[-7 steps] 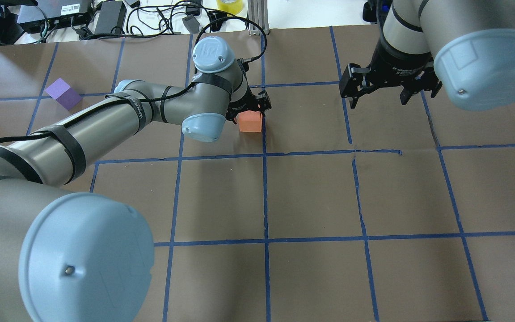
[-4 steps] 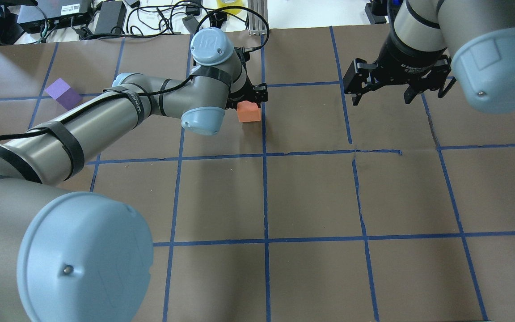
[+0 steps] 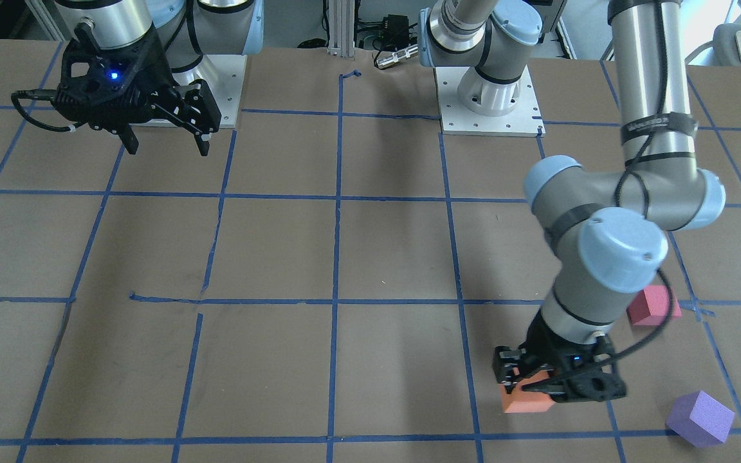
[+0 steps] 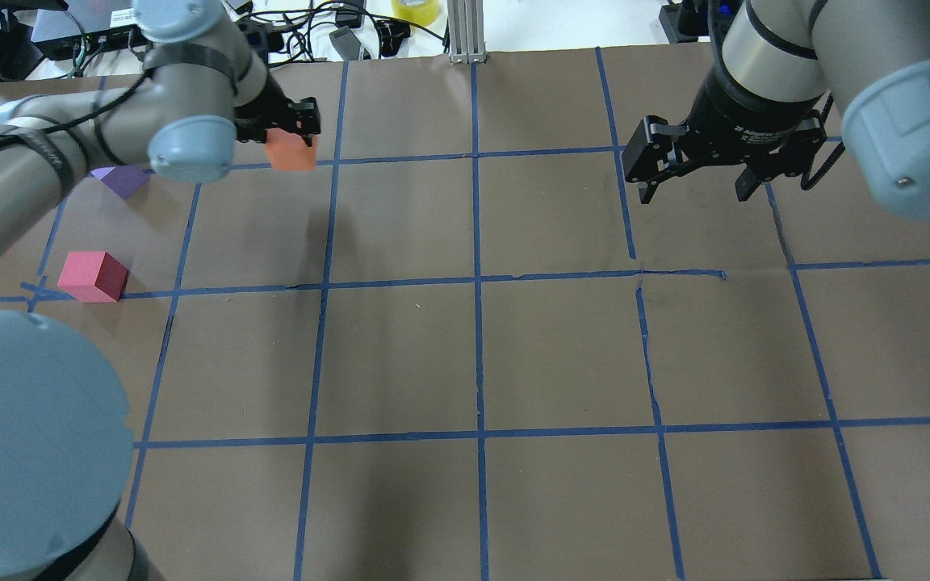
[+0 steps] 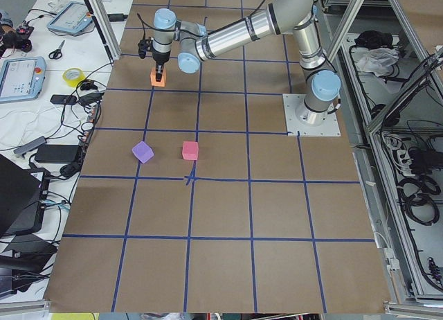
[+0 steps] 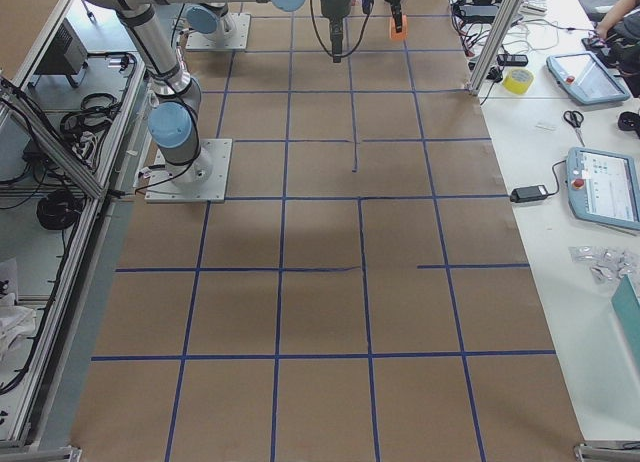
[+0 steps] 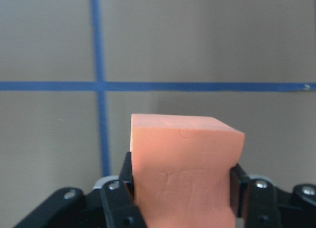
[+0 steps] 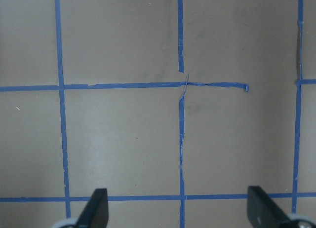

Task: Arrange blocks in a line
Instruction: 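Carry the orange cube with the left gripper between the pink and purple cubes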

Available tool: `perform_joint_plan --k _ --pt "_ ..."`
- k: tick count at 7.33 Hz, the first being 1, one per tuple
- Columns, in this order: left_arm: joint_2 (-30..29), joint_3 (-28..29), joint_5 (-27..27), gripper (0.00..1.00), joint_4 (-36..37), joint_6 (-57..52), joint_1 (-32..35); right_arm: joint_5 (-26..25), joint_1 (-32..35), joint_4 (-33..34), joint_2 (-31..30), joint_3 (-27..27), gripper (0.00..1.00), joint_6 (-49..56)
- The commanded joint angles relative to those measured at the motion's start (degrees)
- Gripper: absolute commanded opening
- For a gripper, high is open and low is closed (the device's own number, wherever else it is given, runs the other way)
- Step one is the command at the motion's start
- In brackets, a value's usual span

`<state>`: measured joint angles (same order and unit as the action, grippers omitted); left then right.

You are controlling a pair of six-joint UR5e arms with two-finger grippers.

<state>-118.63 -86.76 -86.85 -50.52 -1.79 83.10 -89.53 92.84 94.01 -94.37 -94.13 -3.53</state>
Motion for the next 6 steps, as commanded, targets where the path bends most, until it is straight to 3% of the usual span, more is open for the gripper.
perform_joint_plan --k 1,3,6 --pt "1.4 2.5 0.8 0.08 -9.5 -4.7 -13.1 0.1 0.2 0.0 -0.1 0.0 1.0 0.0" --pt "0.5 6.1 -1.8 0.08 -15.7 -8.5 -20.4 0.1 0.2 0.1 -0.1 0.0 1.0 0.2" --pt "-1.2 4.8 -1.8 0.08 -14.7 -12.1 -23.1 -0.2 0.1 0.1 -0.1 0.0 1.0 0.7"
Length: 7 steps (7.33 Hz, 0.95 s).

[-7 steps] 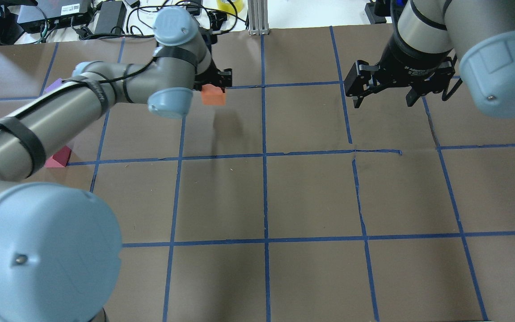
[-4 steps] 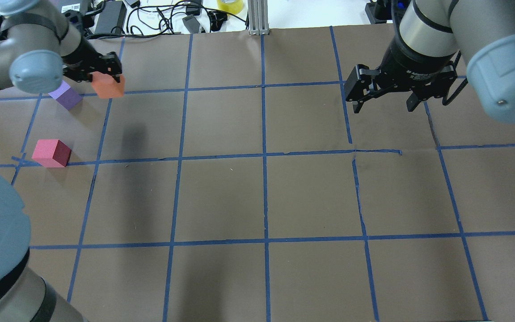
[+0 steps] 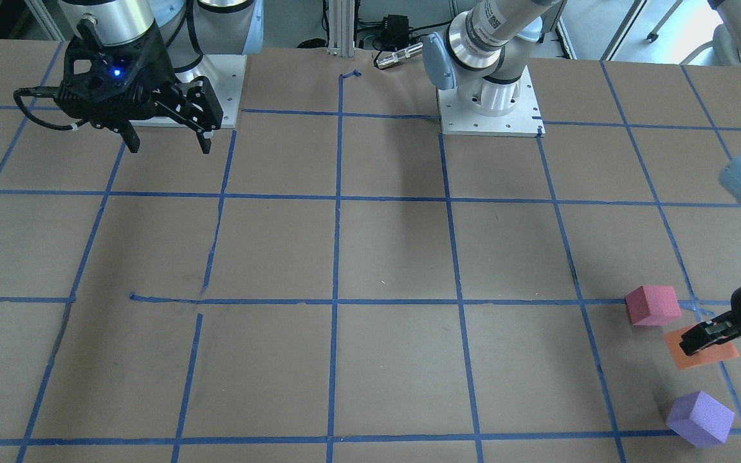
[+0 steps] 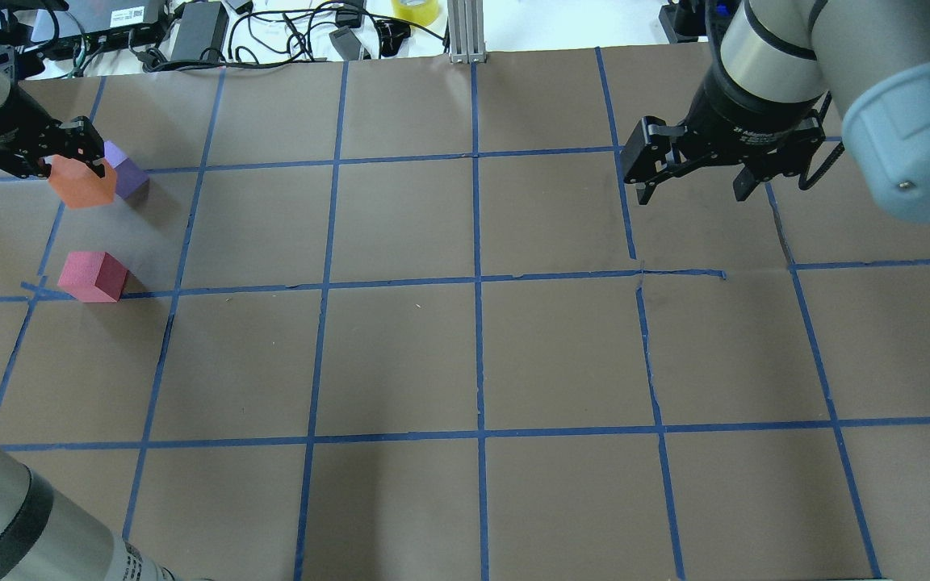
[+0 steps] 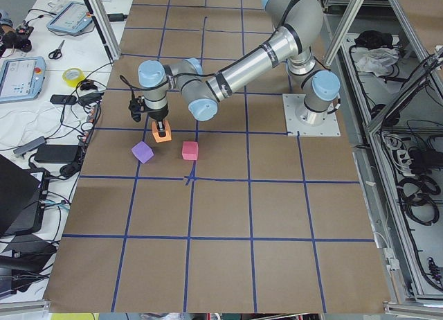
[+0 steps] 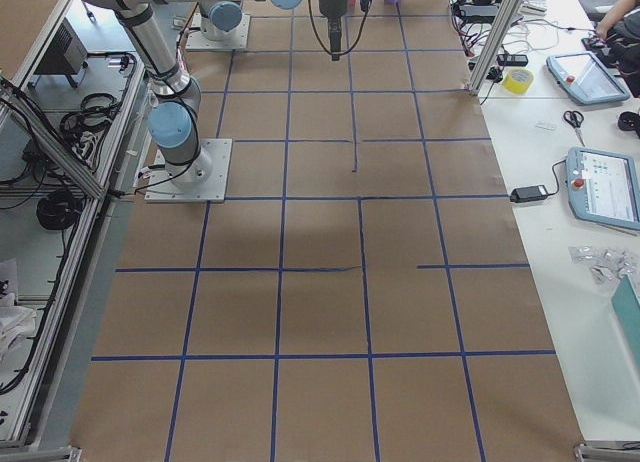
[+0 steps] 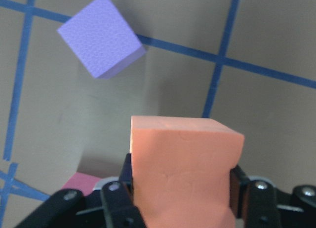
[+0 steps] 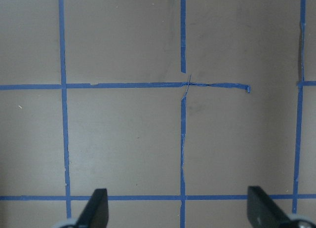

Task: Arrange blocks in a line
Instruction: 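Carry the orange cube with the left gripper between the pink and purple cubes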

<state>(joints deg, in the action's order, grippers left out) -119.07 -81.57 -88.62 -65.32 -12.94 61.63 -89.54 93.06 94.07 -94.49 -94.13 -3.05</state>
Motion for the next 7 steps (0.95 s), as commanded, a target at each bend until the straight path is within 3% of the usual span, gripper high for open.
perform_joint_plan --k 1,4,7 --pt "-1.9 -1.0 -0.1 0.09 1.4 -1.0 -1.9 -0.2 0.0 0.1 0.0 0.0 1.0 0.2" --pt "-4.8 -1.1 0.5 0.1 3.8 -0.8 -2.0 -0.3 0.0 0.0 0.0 -0.1 1.0 0.3" --pt "-7.3 -0.9 0.7 0.21 6.4 -0.9 -1.9 -0.8 0.0 0.0 0.1 -0.1 1.0 0.2"
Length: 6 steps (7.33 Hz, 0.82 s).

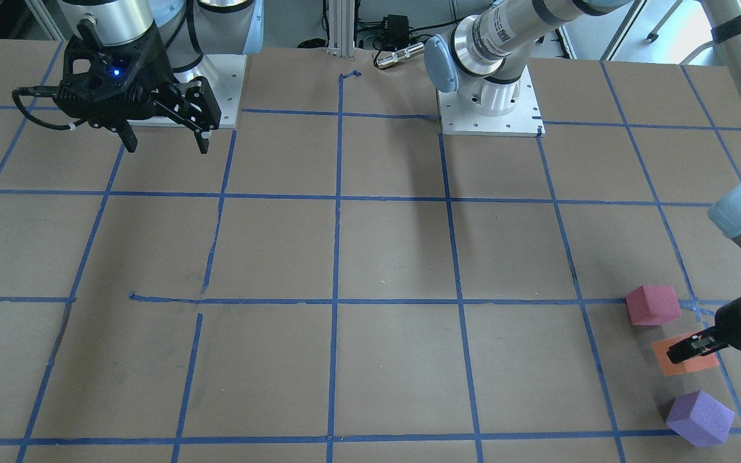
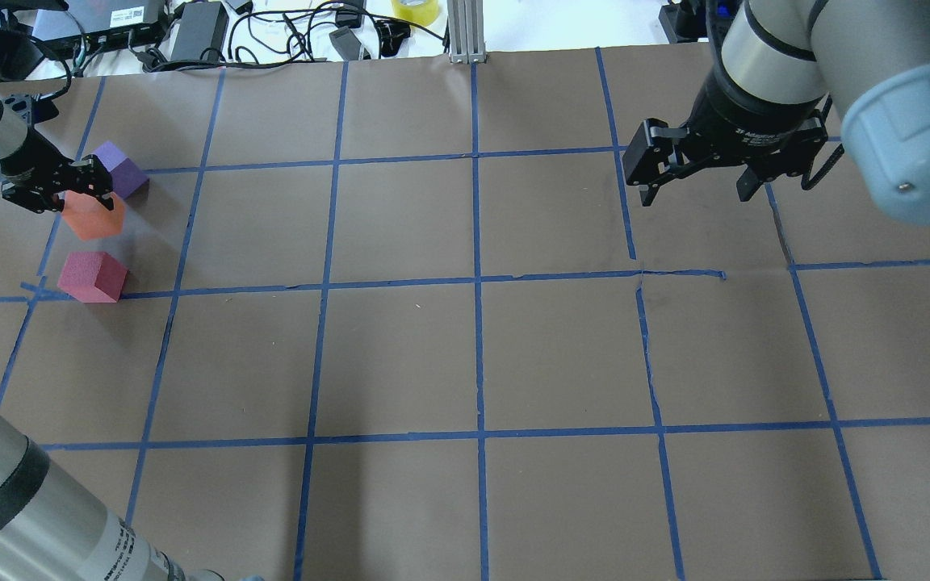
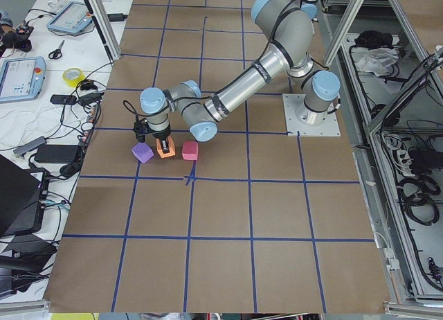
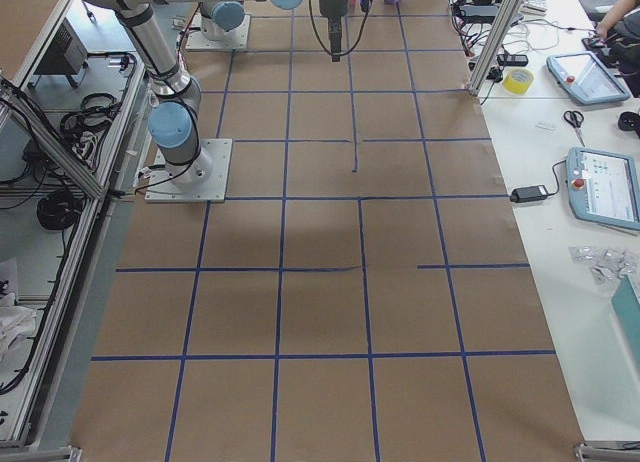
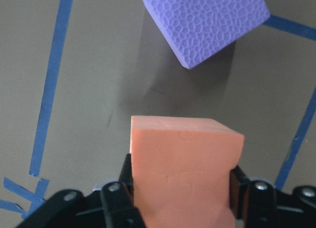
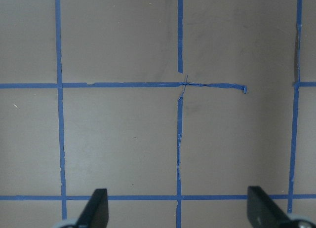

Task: Arrange blocks in a line
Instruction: 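Carry the orange cube with the left gripper between the pink and purple cubes, then lower the orange cube and open the left gripper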

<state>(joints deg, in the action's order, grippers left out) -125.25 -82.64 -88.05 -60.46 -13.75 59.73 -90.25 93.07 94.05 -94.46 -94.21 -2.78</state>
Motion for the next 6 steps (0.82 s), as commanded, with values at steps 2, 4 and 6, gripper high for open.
perform_joint_plan --k 2,4,6 --pt "-2.6 -0.1 0.1 0.4 3.3 -0.3 0.0 -0.1 0.0 0.0 0.1 0.0 1.0 0.0" --pt "-2.7 -1.6 0.1 1.0 3.7 0.2 0.1 -0.1 0.0 0.0 0.1 0.0 1.0 -0.5" --pt "1.4 -1.6 -0.5 1.0 1.3 1.7 3.5 -0.1 0.0 0.0 0.2 0.0 1.0 -0.7"
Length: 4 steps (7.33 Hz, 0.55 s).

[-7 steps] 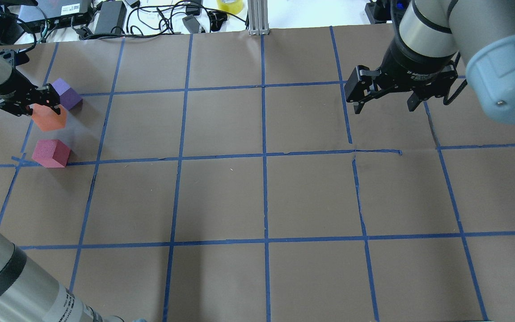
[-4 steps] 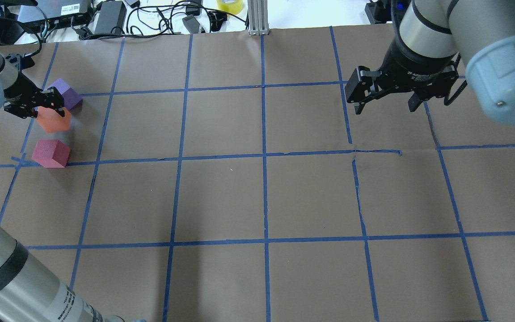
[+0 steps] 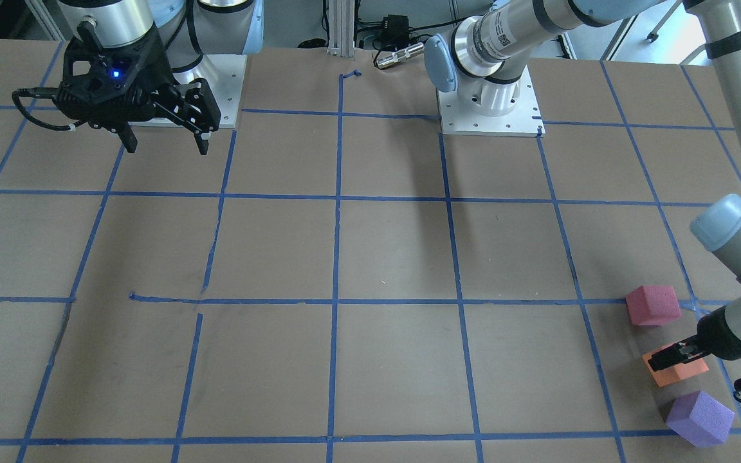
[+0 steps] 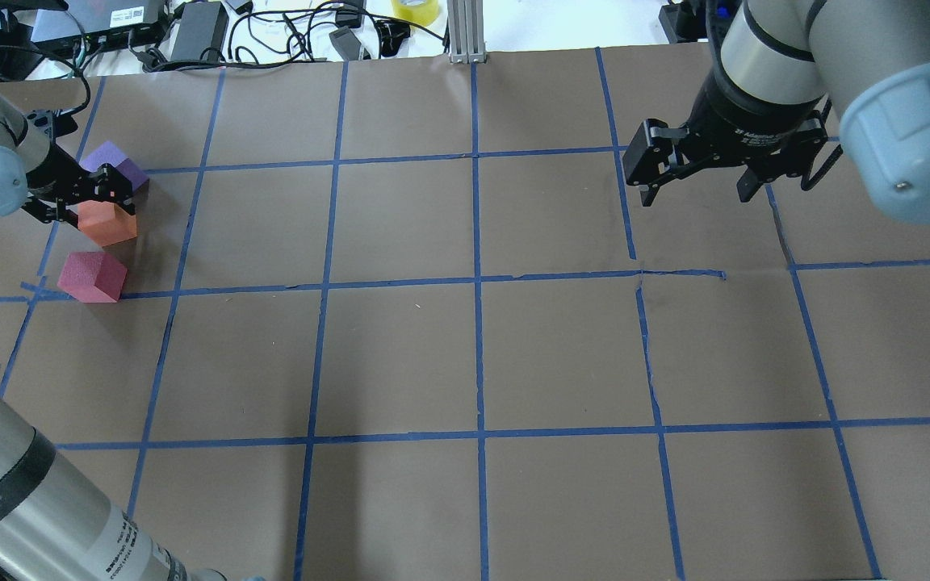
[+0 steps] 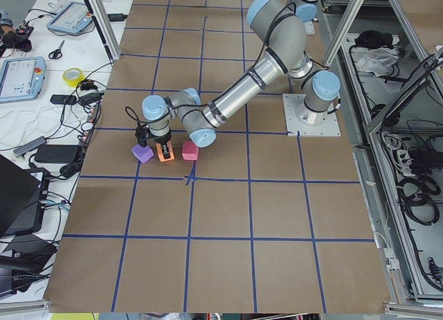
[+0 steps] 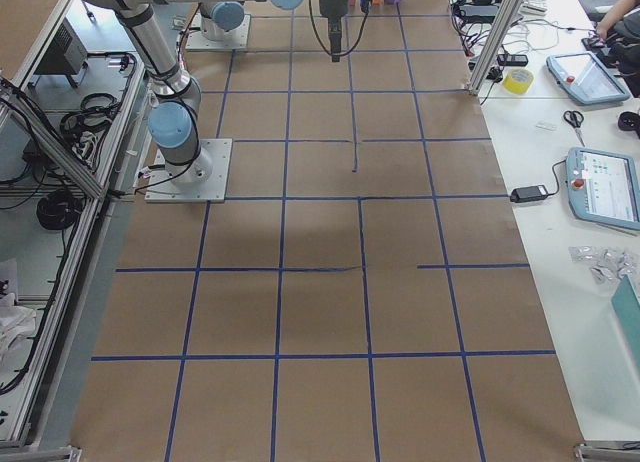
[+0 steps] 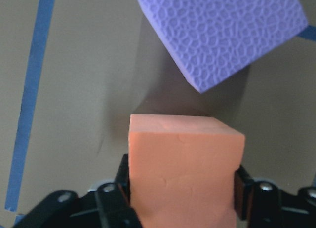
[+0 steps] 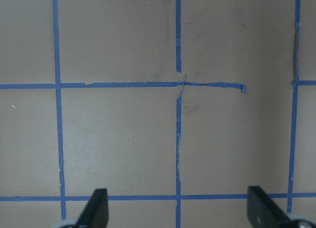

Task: Arrange blocks in a line
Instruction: 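Lower the orange cube and open the left gripper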

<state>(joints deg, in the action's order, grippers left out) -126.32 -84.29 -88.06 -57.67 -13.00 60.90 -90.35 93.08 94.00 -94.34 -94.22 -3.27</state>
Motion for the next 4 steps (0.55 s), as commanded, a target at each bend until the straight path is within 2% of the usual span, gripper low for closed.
perform_joint_plan --k 1,3,4 --pt "6.3 0.3 -0.6 1.0 -6.0 3.0 7.1 0.0 0.0 0.0 0.0 0.0 1.0 -0.2" --pt "15.6 0.4 -0.9 1.0 -16.9 4.6 14.6 0.0 0.0 0.0 0.1 0.0 1.0 -0.2" --pt "18.8 0.4 -0.9 1.0 -19.7 4.7 15.2 0.0 0.0 0.0 0.1 0.0 1.0 -0.2"
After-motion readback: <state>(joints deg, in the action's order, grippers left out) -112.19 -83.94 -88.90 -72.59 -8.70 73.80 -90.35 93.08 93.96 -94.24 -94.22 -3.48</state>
